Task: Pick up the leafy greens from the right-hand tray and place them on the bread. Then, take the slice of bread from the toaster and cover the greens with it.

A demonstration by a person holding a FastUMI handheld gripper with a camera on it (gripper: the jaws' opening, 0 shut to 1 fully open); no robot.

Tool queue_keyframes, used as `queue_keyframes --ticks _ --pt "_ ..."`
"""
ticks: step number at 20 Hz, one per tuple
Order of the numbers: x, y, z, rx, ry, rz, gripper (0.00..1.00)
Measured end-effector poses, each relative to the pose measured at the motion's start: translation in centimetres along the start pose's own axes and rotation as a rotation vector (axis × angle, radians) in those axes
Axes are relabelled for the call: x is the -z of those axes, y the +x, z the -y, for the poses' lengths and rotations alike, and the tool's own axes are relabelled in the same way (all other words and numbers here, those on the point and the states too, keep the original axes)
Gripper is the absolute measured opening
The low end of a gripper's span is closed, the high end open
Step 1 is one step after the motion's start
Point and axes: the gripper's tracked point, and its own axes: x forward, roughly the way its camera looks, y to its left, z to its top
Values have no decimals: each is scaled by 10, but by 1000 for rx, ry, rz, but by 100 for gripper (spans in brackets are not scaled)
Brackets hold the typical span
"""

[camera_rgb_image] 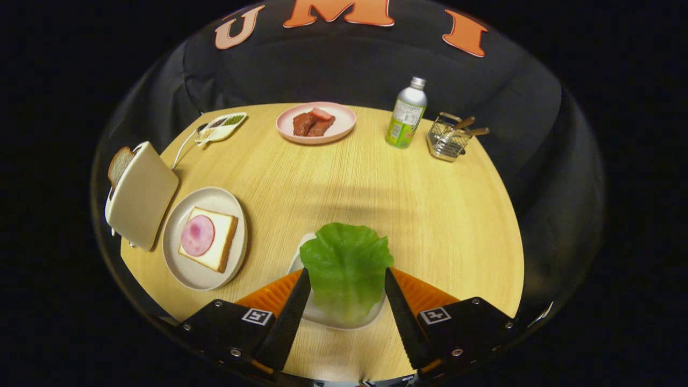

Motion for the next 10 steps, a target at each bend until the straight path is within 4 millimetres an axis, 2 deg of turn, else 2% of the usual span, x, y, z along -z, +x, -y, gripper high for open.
queue_keyframes --ticks 4,10 --pt "19 25 -4 -35 -5 -106 84" --pt "23 59 -2 -43 43 -183 82"
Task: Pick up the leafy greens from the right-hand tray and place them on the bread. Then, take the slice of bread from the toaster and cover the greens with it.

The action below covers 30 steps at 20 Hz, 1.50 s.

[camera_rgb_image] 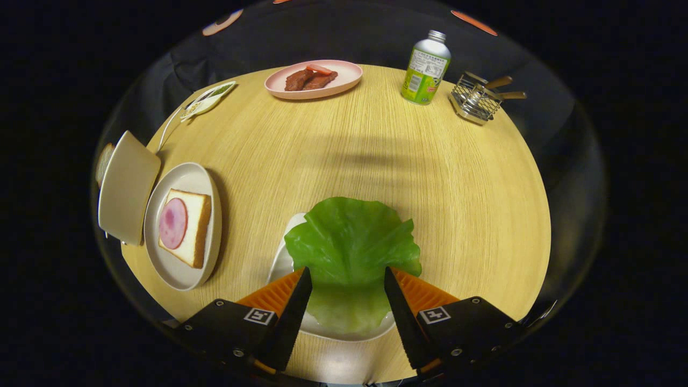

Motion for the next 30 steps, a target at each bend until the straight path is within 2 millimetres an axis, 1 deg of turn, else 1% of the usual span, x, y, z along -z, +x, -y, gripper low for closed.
queue_keyframes --ticks 1,2,3,7,9,10,11,12,13,14,15,16,18,20,22,25,27,30 --pt "0 4 2 3 6 -9 81" --pt "1 4 -1 -9 18 -20 80" --pt "-3 5 0 -12 23 -10 79" --pt "-3 5 -3 -15 -12 13 74" --pt "-4 6 -6 -19 -44 45 59" --pt "-7 6 -7 -25 -38 65 46" --pt "-6 6 -7 -21 -12 71 38" --pt "-6 7 -4 -13 5 73 23" --pt "-7 7 -3 -6 21 70 18" --pt "-6 5 -3 2 33 68 10" --pt "-8 2 -6 -4 44 84 7" --pt "-13 -1 -7 1 49 106 4" --pt "-24 -15 -15 -16 68 150 3" --pt "-26 -29 -24 -32 54 161 2" --pt "-32 -42 -33 -53 61 182 2" --pt "-43 -61 -51 -107 99 206 2" --pt "-52 -71 -64 -133 87 220 2" --pt "-62 -79 -88 -161 50 241 2"
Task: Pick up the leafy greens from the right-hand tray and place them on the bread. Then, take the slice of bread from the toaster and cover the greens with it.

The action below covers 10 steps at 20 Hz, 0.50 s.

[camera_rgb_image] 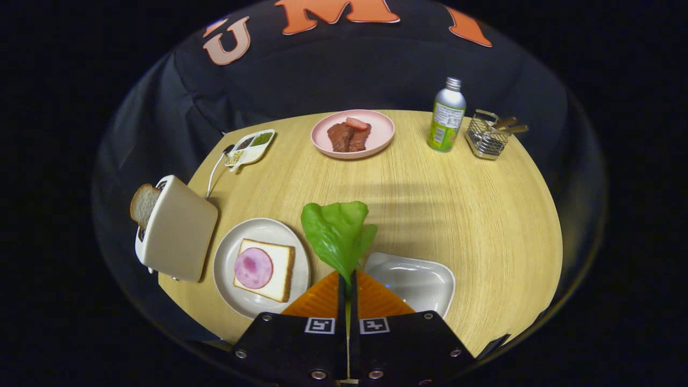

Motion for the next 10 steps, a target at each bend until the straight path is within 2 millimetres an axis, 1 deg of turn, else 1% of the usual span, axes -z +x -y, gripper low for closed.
queue_keyframes --ticks 1,7,10 --pt "-2 2 -9 -15 -13 3 2" --pt "9 27 -63 -96 -52 -68 3" --pt "13 40 -84 -132 -47 -99 3"
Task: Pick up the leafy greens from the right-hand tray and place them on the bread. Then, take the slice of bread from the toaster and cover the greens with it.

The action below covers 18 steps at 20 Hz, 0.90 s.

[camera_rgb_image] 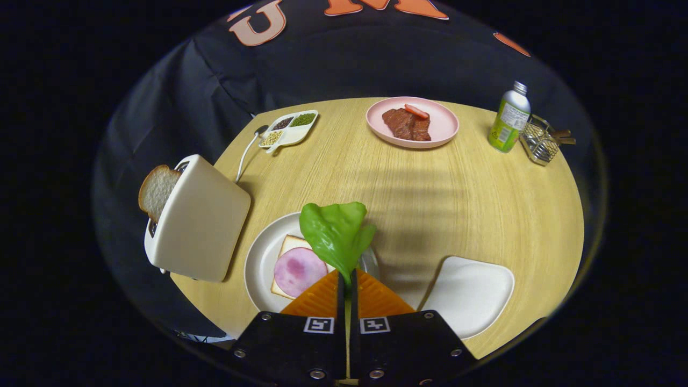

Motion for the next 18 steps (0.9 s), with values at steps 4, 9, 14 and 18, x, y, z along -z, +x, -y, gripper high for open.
queue_keyframes --ticks 4,9,14,18 --pt "8 22 -15 -33 14 -68 4" --pt "18 37 -37 -79 30 -137 9" --pt "21 40 -55 -111 32 -156 31" --pt "13 33 -63 -142 38 -132 57"
